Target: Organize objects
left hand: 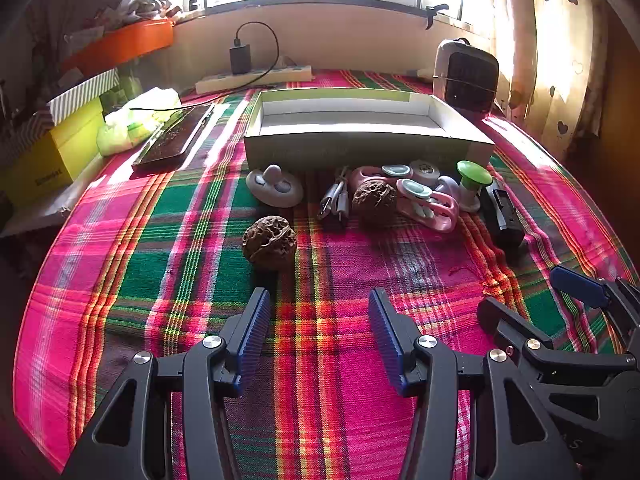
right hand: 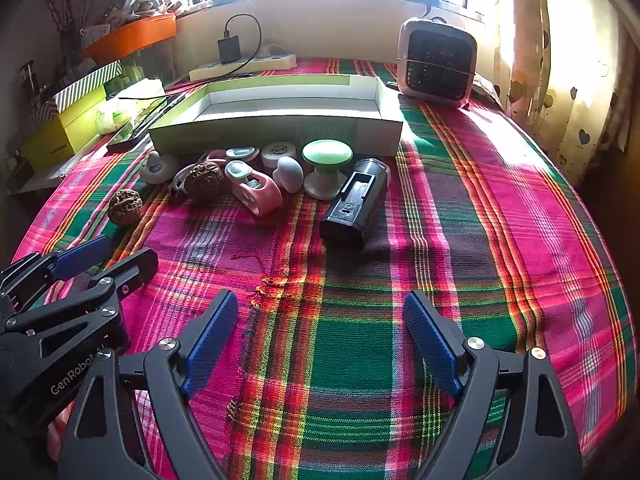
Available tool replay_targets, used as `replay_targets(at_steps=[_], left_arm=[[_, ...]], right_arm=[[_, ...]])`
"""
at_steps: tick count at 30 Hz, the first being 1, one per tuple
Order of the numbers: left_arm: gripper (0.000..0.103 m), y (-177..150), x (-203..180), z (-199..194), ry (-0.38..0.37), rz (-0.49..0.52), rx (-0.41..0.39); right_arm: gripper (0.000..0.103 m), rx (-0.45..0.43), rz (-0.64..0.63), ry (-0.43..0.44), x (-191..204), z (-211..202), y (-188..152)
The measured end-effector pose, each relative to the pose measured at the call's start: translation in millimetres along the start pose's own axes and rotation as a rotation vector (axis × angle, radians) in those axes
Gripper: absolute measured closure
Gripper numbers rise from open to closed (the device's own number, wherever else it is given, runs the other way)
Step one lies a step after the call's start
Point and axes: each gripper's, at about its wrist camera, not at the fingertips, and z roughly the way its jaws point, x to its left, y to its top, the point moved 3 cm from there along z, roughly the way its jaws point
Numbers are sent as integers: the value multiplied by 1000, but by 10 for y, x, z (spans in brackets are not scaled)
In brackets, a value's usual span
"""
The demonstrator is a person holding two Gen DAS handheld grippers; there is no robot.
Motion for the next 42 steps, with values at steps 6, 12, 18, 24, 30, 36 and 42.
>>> replay_targets(at_steps=[6,12,18,24,30,36,42], left_arm=[[54,3,-4,-4,0,-1,-1],[54,7,-6,-9,1,0,-2],[54,6,-8,-11,2,-1,-4],[54,7,-8,-14,2,-1,-5],[54,4,-7,-12,2,0,-6],[54,1,-7,-14,2,1,-7],[54,35,20,-13,-23,8,-2]], right_arm=[[18,-2,1,0,2,-3,4],[18,-3,0,0,8,-7,10],[18,-4,0,0,8,-9,10],[18,-5,0,0,7,-12,10],[18,-6,0,0,8,-20,11],[18,-7,0,0,10,-25,6],[18,-10,-8,9,0,-18,-19]])
